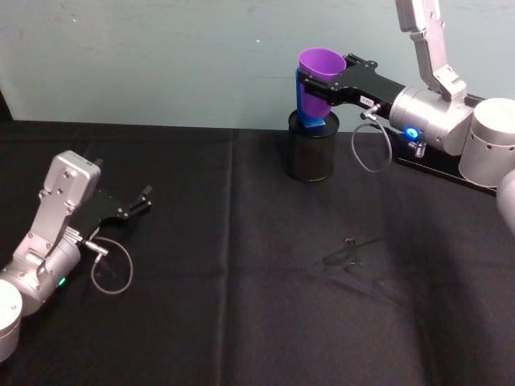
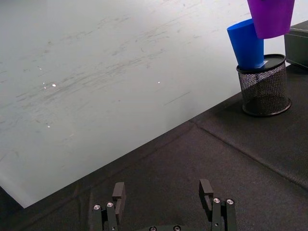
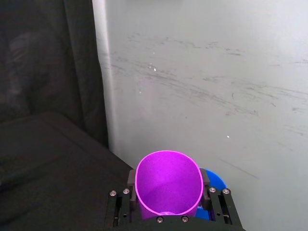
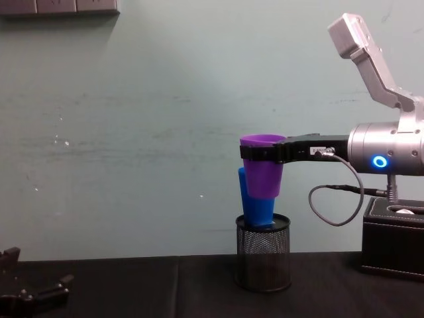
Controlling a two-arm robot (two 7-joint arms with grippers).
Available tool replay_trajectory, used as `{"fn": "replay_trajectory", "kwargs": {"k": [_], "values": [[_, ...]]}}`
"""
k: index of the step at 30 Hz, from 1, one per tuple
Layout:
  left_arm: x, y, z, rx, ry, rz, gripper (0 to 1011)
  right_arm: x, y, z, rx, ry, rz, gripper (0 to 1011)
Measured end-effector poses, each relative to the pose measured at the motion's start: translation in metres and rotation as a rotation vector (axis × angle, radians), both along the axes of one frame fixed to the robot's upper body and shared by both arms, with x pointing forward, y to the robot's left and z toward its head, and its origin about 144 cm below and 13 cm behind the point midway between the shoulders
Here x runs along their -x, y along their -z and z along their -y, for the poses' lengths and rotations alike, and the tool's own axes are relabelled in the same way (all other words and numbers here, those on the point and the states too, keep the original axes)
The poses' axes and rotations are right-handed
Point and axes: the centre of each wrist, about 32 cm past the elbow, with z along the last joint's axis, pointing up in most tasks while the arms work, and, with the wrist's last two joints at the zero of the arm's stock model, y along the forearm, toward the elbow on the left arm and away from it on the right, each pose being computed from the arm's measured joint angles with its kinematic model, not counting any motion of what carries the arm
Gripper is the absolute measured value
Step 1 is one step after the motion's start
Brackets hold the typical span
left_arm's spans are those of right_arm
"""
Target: Pick up one cup with a gripper and tap it against the other cup.
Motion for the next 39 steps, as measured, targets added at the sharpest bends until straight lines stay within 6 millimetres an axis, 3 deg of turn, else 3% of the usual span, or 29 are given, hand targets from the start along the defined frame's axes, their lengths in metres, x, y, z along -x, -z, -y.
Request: {"fn": "replay_trajectory", "kwargs": {"k": [39], "values": [[0.000,0.000,0.000,0.000,0.000,0.000,1005,-0.011,0.003,0.001,-0.005,-0.009,-0.013,726]]}}
